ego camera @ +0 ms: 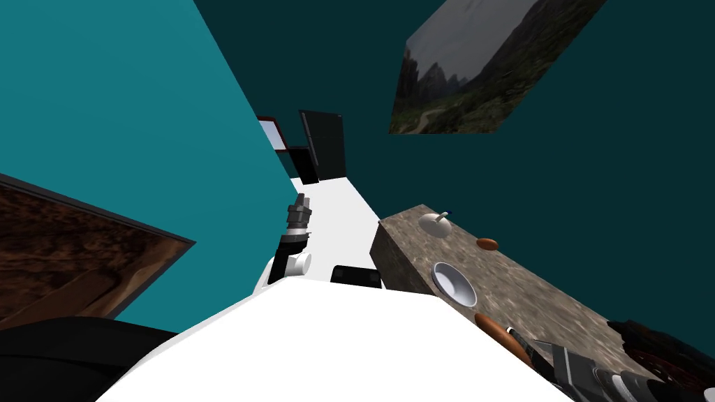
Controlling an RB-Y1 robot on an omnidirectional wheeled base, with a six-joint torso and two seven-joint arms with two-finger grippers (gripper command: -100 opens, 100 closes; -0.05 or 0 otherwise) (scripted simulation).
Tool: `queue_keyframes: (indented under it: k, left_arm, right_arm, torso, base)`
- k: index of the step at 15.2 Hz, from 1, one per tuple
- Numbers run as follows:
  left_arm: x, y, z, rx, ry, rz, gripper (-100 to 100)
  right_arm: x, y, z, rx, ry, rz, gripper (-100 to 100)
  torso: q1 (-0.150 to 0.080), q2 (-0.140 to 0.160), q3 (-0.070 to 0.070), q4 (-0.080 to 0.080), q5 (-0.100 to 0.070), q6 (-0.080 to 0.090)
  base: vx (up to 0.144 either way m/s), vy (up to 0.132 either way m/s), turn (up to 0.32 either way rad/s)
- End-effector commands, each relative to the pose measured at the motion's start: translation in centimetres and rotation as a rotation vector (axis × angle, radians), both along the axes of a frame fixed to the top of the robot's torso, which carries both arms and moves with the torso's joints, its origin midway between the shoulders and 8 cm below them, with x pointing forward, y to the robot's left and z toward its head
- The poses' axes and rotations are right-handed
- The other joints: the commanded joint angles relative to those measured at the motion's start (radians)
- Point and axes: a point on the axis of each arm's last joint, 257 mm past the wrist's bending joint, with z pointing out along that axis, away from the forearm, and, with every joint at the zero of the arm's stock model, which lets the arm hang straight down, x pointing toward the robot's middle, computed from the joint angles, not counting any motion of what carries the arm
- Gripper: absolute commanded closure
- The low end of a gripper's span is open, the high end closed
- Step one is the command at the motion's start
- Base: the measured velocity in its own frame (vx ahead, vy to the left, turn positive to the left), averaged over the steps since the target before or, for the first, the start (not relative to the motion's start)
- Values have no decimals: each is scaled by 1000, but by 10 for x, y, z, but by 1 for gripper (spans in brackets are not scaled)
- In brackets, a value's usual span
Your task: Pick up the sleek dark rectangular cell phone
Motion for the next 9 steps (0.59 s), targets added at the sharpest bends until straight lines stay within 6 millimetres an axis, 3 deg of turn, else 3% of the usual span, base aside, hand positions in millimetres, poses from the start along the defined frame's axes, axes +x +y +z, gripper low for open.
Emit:
queue_keyframes:
  k: [1,5,6,7,9]
  left_arm:
    - [0,0,0,0,0,0,0]
    - [0,0,0,0,0,0,0]
    - [0,0,0,0,0,0,0]
    - [0,0,0,0,0,0,0]
    - [0,0,0,0,0,0,0]
  right_arm:
    - [-12,3,-6,-2,-3,-11,-100]
    - [-33,14,-21,2,-8,-33,-100]
    - [-26,10,-16,1,-7,-28,-100]
    - [-27,10,-17,0,-7,-28,100]
    - [-28,11,-17,1,-7,-29,100]
  torso:
    - [0,0,0,0,0,0]
    - [-3,1,1,0,-1,0]
    - [-3,2,1,1,-3,1]
    - [-3,3,2,1,-5,1]
    - [-4,4,2,1,-5,0]
  base:
    - [28,-39,98]
    - [19,-46,88]
    - [-11,-7,30]
    - [0,0,0]
    - [0,0,0]
